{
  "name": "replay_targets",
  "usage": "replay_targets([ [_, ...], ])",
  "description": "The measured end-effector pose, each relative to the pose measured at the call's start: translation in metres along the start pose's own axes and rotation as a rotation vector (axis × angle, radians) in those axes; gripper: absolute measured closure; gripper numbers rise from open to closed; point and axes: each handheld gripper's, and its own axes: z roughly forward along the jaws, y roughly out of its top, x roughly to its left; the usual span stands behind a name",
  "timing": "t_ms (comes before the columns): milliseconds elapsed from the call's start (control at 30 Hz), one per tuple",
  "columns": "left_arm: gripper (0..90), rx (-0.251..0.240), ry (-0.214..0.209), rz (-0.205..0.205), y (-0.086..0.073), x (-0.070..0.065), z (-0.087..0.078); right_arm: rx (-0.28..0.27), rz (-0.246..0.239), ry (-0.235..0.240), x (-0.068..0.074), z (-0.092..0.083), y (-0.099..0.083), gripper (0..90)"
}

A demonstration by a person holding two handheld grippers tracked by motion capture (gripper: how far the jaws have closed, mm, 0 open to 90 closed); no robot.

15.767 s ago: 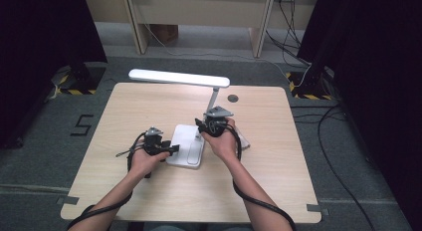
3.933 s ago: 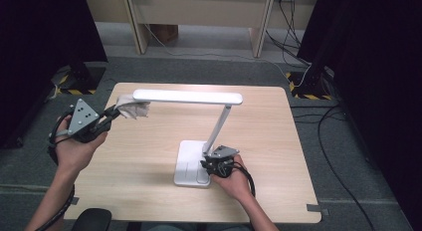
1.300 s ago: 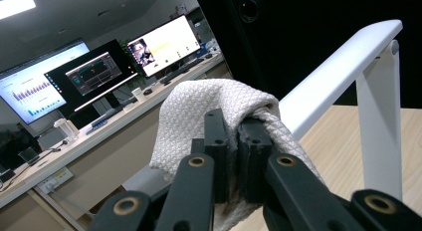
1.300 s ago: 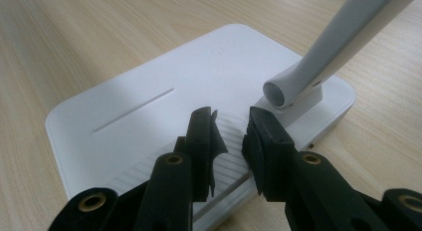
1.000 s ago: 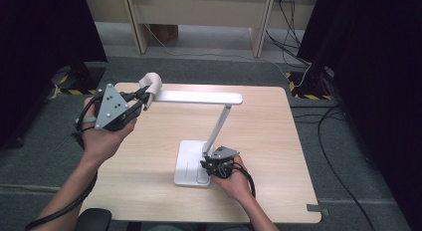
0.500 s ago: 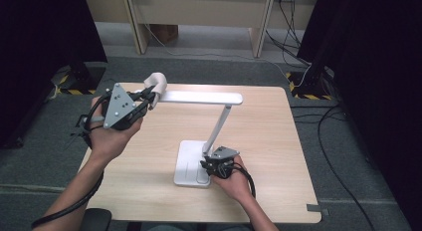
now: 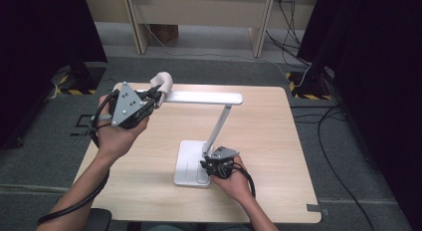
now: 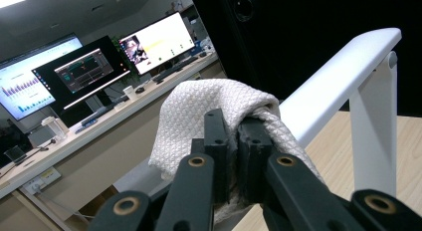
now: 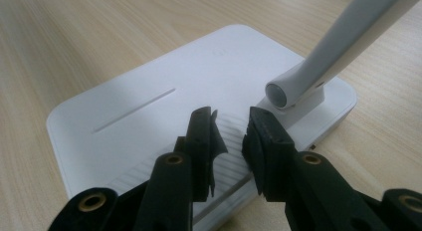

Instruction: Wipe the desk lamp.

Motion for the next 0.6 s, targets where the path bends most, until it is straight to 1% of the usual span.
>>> replay_targets([
  [500,84.6,0.0,-0.01,-0.002,0.004,-0.007,0.007,-0.002,0.0,0.001,0.0,0.0,0.0,72.4],
  [600,84.6,-0.002,-0.015,0.0,0.006,-0.01,0.011,-0.002,0.0,0.0,0.0,0.0,0.0,72.3],
])
